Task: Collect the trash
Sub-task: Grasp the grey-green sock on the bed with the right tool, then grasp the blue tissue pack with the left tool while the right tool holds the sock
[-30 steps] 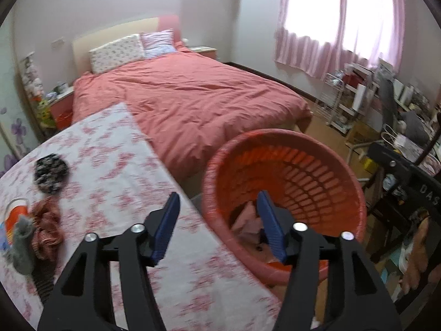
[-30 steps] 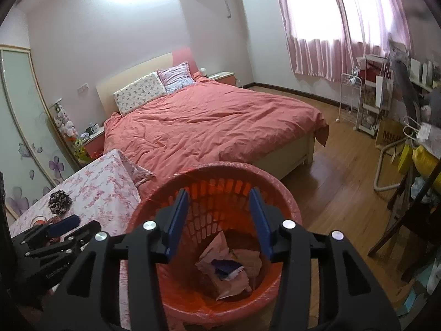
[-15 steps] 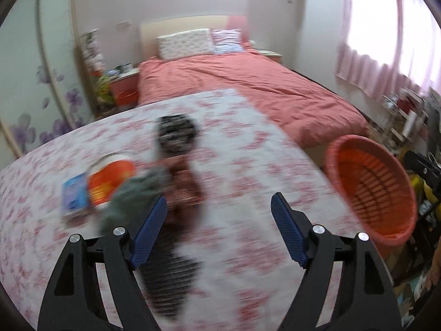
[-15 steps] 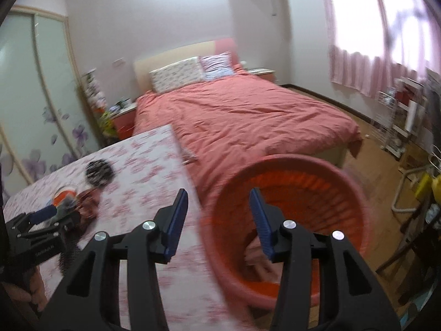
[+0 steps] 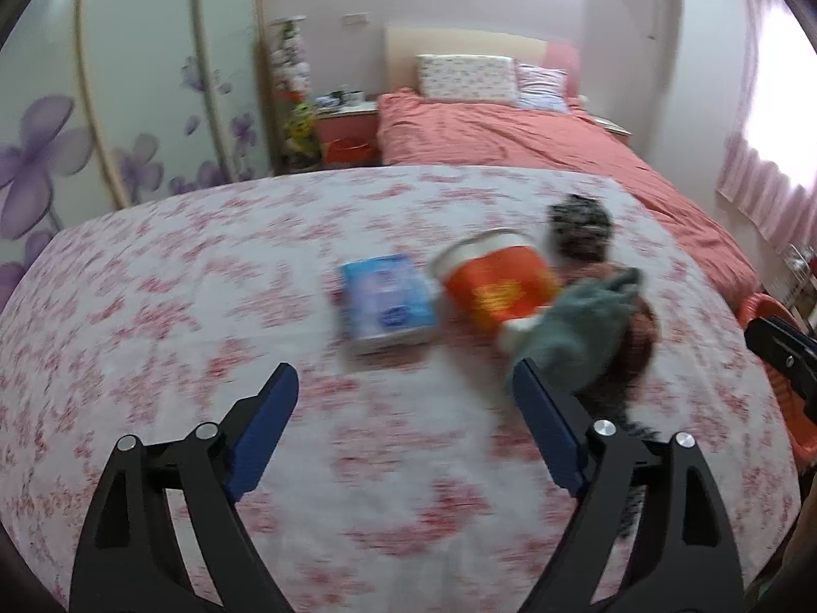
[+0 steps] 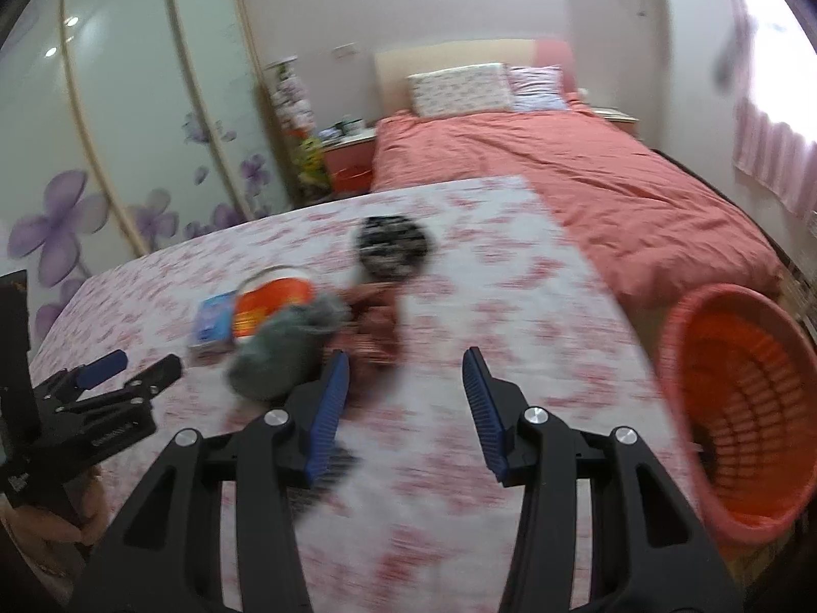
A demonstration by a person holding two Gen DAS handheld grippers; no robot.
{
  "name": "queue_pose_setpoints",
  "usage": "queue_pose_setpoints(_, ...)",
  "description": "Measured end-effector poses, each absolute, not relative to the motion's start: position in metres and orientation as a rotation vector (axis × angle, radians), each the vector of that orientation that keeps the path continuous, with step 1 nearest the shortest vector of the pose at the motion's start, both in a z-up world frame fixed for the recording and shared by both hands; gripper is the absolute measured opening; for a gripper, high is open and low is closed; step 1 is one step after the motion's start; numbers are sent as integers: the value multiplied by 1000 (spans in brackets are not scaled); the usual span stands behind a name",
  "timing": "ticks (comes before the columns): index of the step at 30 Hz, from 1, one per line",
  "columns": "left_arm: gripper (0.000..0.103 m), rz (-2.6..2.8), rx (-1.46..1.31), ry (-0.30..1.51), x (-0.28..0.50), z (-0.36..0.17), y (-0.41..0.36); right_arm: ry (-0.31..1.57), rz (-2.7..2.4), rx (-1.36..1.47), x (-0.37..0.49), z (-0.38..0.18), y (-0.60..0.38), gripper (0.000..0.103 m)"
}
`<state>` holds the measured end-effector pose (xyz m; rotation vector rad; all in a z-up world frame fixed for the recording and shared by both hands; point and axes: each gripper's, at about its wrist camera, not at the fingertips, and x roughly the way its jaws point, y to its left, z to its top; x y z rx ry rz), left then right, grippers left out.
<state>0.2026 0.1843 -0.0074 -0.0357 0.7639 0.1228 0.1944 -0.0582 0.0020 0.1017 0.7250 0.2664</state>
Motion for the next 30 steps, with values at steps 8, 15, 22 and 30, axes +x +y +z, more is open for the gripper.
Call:
queue_pose_setpoints(8, 88, 163, -76, 767, 197, -12, 231, 801, 306, 101, 221, -17, 17, 45)
queue_pose_setpoints(15, 89, 162, -129, 781, 199, -20, 258, 869, 247, 104, 250, -41, 40, 20)
queue_pose_setpoints(22, 89, 129, -154, 766, 204, -21, 262, 796, 288, 107, 234, -28, 33, 4)
queue_pose_setpoints(30, 89, 91, -179, 747, 229, -15, 237, 704, 254, 108, 220, 7, 3, 4)
